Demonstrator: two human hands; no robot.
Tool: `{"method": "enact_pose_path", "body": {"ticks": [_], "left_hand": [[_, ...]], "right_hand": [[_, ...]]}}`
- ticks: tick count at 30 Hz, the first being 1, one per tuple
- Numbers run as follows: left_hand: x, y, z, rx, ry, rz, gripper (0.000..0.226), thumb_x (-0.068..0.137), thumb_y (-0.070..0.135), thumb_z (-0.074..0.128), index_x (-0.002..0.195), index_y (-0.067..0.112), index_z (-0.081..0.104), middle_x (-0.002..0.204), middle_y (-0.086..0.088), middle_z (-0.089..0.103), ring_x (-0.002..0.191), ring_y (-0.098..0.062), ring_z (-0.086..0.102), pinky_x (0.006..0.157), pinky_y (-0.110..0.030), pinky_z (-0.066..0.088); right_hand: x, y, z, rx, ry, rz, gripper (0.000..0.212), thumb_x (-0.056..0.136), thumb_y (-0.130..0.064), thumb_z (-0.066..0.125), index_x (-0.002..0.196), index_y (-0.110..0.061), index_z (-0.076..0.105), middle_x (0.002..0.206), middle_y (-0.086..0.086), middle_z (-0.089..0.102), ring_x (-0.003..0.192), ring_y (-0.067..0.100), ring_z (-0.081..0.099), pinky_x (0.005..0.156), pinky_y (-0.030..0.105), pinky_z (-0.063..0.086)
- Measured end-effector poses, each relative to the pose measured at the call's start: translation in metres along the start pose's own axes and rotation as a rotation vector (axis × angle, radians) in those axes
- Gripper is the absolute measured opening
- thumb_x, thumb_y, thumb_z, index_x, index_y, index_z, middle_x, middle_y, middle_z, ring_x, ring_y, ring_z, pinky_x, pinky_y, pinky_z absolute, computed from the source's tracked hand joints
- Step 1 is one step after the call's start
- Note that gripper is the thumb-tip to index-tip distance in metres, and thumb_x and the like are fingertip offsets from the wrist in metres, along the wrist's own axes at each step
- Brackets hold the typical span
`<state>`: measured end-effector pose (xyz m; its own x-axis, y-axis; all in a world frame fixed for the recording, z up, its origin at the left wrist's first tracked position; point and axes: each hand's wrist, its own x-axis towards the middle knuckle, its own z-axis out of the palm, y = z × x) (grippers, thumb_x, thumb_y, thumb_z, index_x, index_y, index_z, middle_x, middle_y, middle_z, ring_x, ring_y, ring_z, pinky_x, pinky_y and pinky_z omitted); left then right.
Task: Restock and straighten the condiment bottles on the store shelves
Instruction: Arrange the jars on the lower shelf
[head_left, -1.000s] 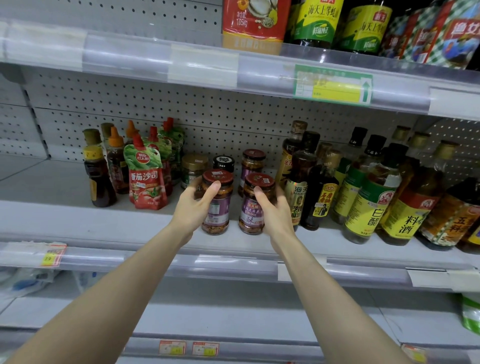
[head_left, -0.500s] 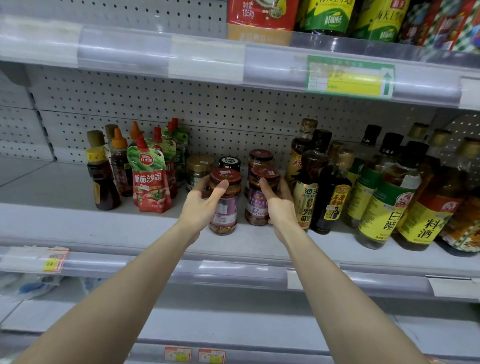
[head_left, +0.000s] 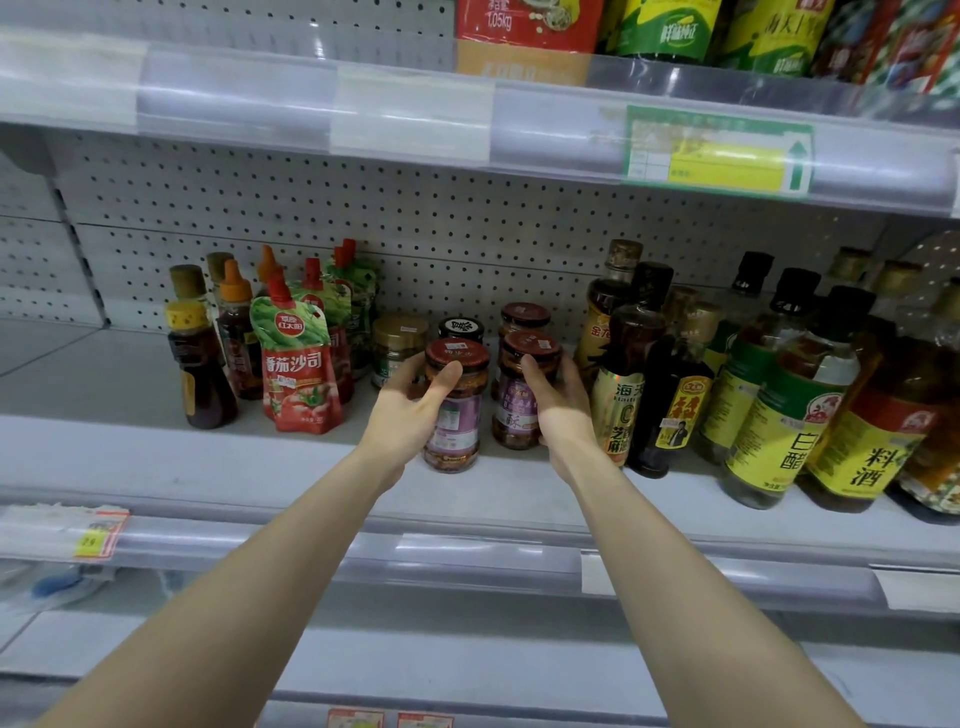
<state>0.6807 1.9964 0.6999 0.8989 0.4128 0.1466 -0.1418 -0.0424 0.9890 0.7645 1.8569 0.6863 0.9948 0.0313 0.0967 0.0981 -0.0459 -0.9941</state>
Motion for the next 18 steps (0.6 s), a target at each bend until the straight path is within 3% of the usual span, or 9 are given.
{"method": "enact_pose_path", "body": {"ticks": [7,15,18], "left_hand": [[0.0031,-0.0034,-0.0013,-0.013,-0.009,-0.013,0.051,0.086,0.044,0.064,0.132,0.022,0.054,0.124,0.002,0.064,0.114,-0.017,0.059,0.101,-0.041,0.048],[0.0018,-0.0020,-0.0018,-0.029,-0.018,0.002,0.044,0.089,0.040,0.062,0.129,0.022,0.054,0.121,0.004,0.063,0.111,-0.013,0.059,0.091,-0.029,0.049],[0.0018,-0.0017,-0.0023,-0.042,-0.021,0.004,0.045,0.090,0.038,0.062,0.130,0.019,0.054,0.121,0.002,0.064,0.110,-0.014,0.061,0.092,-0.032,0.051]], "right_hand": [[0.0089,0.0022,-0.0002,0.012,0.003,-0.019,0.068,0.090,-0.045,0.062,0.149,-0.028,0.032,0.151,0.002,0.041,0.135,0.025,0.041,0.111,0.046,0.037],[0.0086,0.0016,0.0013,0.015,0.001,-0.017,0.067,0.090,-0.047,0.062,0.148,-0.030,0.033,0.150,0.002,0.042,0.135,0.025,0.042,0.110,0.049,0.037],[0.0024,-0.0003,0.0029,0.018,-0.010,-0.031,0.071,0.088,-0.051,0.061,0.150,-0.029,0.032,0.151,0.002,0.041,0.136,0.025,0.040,0.112,0.047,0.036]]}}
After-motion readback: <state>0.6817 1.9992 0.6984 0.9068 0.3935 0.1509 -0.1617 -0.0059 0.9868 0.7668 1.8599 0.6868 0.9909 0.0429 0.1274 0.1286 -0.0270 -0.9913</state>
